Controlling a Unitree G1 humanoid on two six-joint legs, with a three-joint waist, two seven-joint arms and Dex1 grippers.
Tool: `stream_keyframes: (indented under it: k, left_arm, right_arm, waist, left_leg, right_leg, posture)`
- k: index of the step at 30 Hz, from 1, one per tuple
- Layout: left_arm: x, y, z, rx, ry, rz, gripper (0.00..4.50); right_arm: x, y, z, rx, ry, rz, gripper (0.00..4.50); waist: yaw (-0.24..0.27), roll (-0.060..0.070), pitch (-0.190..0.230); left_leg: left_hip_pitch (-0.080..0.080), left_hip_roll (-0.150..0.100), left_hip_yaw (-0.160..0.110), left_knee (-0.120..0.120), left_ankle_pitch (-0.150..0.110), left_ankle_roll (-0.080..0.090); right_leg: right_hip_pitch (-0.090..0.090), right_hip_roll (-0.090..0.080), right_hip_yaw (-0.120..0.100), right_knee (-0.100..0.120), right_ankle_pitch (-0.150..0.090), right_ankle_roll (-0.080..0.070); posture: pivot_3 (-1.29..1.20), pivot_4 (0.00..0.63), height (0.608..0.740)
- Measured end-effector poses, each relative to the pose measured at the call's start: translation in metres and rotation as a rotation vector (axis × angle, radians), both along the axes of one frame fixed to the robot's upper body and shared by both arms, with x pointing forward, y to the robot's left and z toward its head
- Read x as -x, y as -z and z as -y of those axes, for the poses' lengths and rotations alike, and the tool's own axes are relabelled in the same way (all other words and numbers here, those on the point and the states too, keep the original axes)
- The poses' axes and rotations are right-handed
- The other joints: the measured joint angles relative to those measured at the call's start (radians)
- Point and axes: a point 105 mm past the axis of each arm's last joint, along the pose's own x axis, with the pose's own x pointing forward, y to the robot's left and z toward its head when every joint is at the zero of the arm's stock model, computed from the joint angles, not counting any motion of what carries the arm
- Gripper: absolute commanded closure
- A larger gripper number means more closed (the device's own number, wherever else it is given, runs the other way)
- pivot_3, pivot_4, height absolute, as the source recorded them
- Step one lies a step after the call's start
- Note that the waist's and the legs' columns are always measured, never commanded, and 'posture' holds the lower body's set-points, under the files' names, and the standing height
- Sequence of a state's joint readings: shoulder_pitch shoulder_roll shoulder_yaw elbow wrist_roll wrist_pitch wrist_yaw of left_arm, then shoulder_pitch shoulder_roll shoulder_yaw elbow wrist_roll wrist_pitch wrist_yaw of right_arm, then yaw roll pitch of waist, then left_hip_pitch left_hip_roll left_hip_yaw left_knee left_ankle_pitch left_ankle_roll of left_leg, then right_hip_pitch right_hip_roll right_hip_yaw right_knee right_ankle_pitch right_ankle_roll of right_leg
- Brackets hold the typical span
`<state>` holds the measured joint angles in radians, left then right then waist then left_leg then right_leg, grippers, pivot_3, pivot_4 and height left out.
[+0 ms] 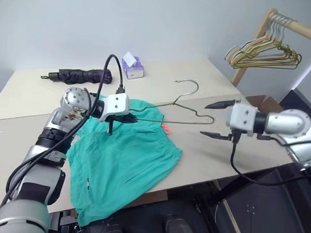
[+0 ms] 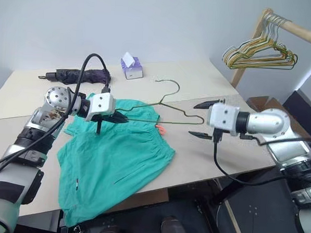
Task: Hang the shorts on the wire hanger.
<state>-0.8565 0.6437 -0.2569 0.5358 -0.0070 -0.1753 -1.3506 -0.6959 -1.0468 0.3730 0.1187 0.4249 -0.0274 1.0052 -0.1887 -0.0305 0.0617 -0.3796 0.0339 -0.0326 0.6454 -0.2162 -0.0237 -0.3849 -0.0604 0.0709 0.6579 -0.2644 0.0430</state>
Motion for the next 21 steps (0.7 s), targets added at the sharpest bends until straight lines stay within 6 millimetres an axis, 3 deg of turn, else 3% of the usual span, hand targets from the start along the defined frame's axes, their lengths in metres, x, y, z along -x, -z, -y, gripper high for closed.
stream_keyframes:
  k: [6, 8, 19, 21]
  left_arm:
    - [0.005, 0.007, 0.005, 0.020, 0.025, -0.029, 4.50]
    - [0.006, 0.006, 0.006, 0.026, 0.030, -0.026, 4.50]
    - [0.007, 0.004, 0.009, 0.038, 0.041, -0.024, 4.50]
    - [0.007, 0.004, 0.009, 0.037, 0.041, -0.025, 4.50]
  right_arm:
    - [0.003, 0.019, -0.002, 0.106, 0.013, -0.194, 0.20]
    - [0.002, 0.026, -0.005, 0.127, 0.015, -0.223, 0.64]
    - [-0.011, 0.044, -0.012, 0.180, 0.037, -0.279, 4.48]
    - [-0.011, 0.044, -0.012, 0.180, 0.035, -0.284, 4.48]
  waist:
    - [0.042, 0.000, 0.000]
    - [0.050, 0.000, 0.000]
    - [0.069, 0.000, 0.000]
    - [0.068, 0.000, 0.000]
  left_leg:
    - [-0.006, 0.000, 0.001, 0.003, 0.000, 0.000]
    - [-0.006, 0.000, 0.001, 0.004, 0.000, 0.000]
    - [-0.007, 0.000, 0.002, 0.005, 0.000, 0.000]
    - [-0.007, 0.000, 0.002, 0.005, 0.000, 0.000]
  right_leg:
    - [-0.005, 0.000, -0.001, 0.000, 0.000, 0.000]
    - [-0.005, 0.000, -0.001, 0.001, 0.000, 0.000]
    - [-0.005, 0.000, -0.001, 0.001, 0.000, 0.001]
    - [-0.005, 0.000, -0.001, 0.001, 0.000, 0.001]
  posture:
    - [-0.06, 0.000, 0.740]
    - [-0.06, 0.000, 0.740]
    - [-0.06, 0.000, 0.740]
    - [-0.06, 0.000, 0.740]
